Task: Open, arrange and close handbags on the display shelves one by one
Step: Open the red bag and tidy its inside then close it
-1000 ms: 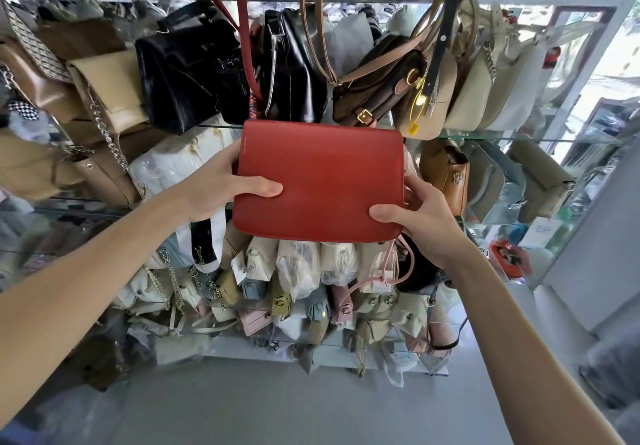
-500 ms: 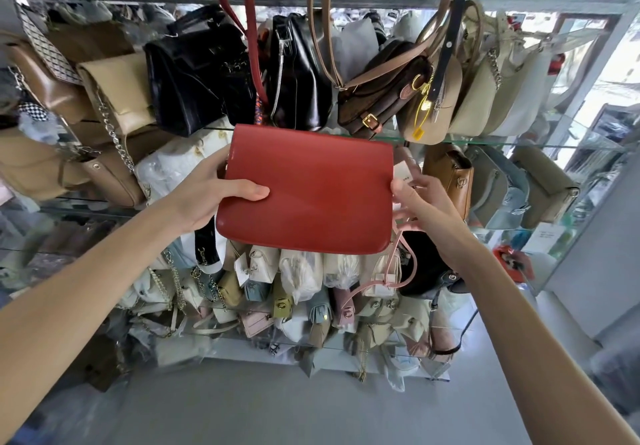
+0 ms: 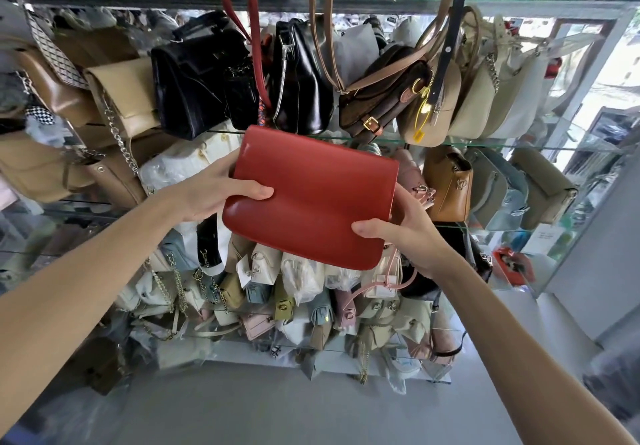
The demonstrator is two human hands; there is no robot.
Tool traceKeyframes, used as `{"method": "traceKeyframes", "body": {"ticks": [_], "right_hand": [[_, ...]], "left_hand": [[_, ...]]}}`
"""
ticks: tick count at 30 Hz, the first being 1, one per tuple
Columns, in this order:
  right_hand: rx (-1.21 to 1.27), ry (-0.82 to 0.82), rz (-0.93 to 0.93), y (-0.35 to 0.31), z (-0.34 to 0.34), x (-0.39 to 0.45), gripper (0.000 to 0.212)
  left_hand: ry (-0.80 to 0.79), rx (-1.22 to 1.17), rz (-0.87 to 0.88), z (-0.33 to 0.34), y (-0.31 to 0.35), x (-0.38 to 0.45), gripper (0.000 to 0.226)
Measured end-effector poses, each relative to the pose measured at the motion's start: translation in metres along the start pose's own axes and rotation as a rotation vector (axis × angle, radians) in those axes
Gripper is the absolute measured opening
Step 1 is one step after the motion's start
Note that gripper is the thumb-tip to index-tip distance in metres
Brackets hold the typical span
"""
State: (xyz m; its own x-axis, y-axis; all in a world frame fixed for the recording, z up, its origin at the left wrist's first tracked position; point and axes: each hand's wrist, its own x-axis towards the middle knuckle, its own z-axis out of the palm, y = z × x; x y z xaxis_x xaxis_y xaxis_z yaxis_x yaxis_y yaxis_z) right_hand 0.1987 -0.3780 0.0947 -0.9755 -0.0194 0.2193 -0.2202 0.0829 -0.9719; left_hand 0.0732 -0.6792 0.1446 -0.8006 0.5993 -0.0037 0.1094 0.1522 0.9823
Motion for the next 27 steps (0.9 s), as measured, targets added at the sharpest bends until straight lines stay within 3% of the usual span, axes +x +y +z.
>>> {"method": "traceKeyframes", "body": {"ticks": [2, 6, 9, 12, 15, 19, 23, 27], "right_hand": [[-0.021, 0.108, -0.029, 0.007, 0.007, -0.001, 0.065], [-0.139, 0.264, -0.064, 0.014, 0.019, -0.003, 0.055], [-0.282, 0.389, -0.058, 0.016, 0.033, -0.004, 0.05], [-0.56, 0.497, -0.119, 0.02, 0.047, -0.007, 0.053], [-0.724, 0.567, -0.276, 0.028, 0.061, -0.01, 0.057], [-0.947, 0.583, -0.408, 0.048, 0.069, -0.002, 0.063], [-1.11, 0.572, -0.449, 0.063, 0.08, -0.001, 0.074], [-1.127, 0.444, -0.479, 0.06, 0.079, 0.004, 0.078]], "left_hand": [[-0.008, 0.071, -0.079, -0.001, 0.004, 0.006, 0.063], [0.059, 0.438, -0.238, 0.012, 0.006, 0.018, 0.07], [0.114, 0.539, -0.388, 0.033, 0.007, 0.033, 0.07], [0.16, 0.256, -0.527, 0.052, 0.018, 0.046, 0.054], [0.077, -0.136, -0.509, 0.068, 0.039, 0.049, 0.051], [0.073, -0.041, -0.478, 0.094, 0.041, 0.05, 0.052], [0.113, 0.046, -0.475, 0.092, 0.027, 0.056, 0.03], [0.118, 0.076, -0.454, 0.076, 0.023, 0.056, 0.039]]}}
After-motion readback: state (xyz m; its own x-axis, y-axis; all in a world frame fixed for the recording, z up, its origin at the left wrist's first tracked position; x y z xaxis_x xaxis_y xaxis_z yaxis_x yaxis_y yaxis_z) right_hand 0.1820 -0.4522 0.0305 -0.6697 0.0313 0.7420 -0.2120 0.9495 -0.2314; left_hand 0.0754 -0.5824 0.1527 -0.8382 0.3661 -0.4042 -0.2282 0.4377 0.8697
